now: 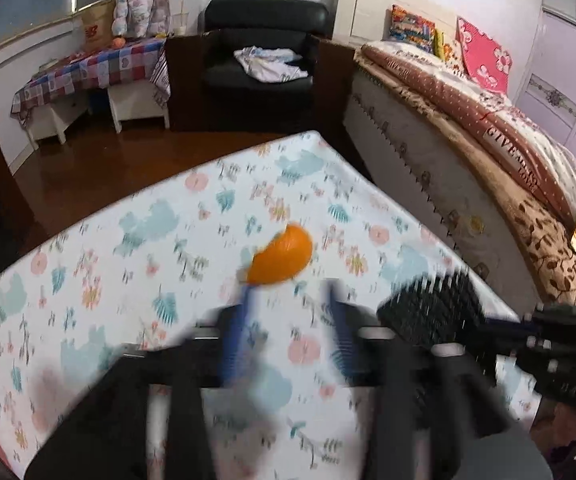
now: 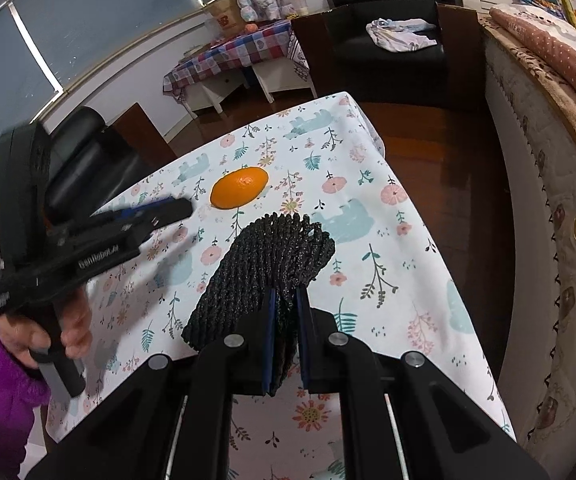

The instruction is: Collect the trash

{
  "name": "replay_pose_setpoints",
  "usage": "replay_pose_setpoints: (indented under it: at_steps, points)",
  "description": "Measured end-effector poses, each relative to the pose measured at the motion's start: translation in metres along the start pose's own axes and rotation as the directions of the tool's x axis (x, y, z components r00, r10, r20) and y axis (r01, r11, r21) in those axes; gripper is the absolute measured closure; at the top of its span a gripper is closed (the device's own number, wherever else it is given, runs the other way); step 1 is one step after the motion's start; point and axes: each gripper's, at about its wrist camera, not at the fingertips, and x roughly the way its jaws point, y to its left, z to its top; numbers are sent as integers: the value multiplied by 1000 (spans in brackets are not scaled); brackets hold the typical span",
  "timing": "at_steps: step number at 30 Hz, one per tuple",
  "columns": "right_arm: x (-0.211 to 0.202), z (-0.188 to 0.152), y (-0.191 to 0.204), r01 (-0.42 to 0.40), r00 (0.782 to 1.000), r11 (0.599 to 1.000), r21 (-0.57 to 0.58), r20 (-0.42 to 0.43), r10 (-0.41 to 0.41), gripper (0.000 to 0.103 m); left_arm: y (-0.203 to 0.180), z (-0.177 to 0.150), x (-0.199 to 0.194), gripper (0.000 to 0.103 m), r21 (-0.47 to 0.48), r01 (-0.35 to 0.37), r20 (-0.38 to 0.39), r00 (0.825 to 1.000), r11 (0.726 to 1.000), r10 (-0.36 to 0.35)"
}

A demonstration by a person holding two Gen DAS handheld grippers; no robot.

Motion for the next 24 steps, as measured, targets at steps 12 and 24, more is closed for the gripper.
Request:
replay_pose_setpoints:
  at_steps: [12, 24]
  points:
    - [13, 0, 4, -2, 1000, 1000, 0, -27, 2, 94, 0, 19, 59, 51, 63, -9, -72, 997, 998, 14]
    - [10, -2, 10, -20, 1000, 1000, -12, -15, 19, 94, -12, -2, 26, 80, 15, -122, -22, 992, 992, 122]
